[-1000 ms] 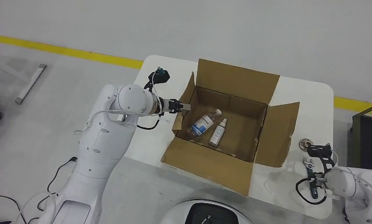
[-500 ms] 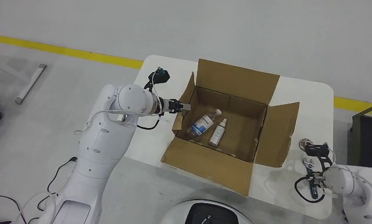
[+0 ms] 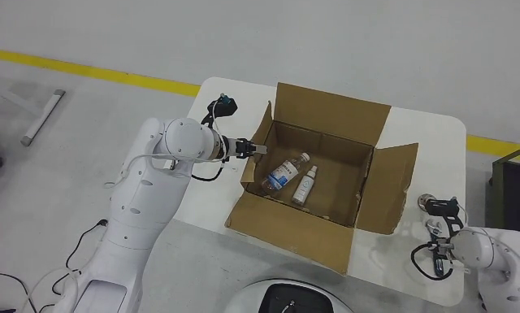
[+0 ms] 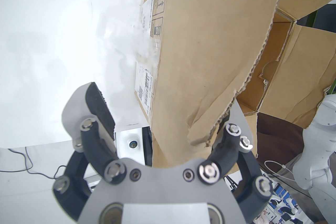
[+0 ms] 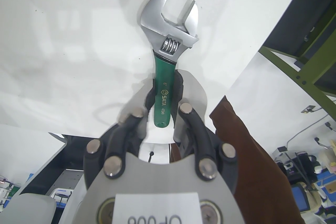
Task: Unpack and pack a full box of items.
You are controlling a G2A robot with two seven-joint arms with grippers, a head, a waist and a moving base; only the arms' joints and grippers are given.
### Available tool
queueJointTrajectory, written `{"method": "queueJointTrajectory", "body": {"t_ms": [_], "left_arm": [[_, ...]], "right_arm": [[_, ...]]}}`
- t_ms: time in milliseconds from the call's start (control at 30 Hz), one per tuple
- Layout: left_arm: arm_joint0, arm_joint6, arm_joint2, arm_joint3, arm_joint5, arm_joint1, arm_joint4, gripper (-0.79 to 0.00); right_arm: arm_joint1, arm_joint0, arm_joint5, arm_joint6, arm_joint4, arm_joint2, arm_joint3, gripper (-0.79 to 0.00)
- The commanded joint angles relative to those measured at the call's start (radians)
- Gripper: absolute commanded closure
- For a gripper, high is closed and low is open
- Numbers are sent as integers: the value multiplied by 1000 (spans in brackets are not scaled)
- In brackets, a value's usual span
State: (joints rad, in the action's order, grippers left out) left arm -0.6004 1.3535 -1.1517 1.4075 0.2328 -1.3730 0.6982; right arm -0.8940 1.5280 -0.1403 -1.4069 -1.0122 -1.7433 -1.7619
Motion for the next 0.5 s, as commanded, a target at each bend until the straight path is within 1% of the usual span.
{"method": "queueJointTrajectory", "body": {"t_ms": [0,100,200,300,467], "left_arm": [[0,0,0,0,0,0,0,-785],[0,0,0,0,0,0,0,-785],[0,0,0,0,0,0,0,-785],[0,0,0,0,0,0,0,-785],[0,0,0,0,0,0,0,-785]], "right_arm": [[0,-2,1,0,19,-8,-10,0],[-1,6,1,-4,46,-32,-40,0],[-1,18,1,-7,116,-78,-78,0],[-4,37,4,1,259,-165,-128,0],[-14,62,4,43,577,-360,-200,0]]}}
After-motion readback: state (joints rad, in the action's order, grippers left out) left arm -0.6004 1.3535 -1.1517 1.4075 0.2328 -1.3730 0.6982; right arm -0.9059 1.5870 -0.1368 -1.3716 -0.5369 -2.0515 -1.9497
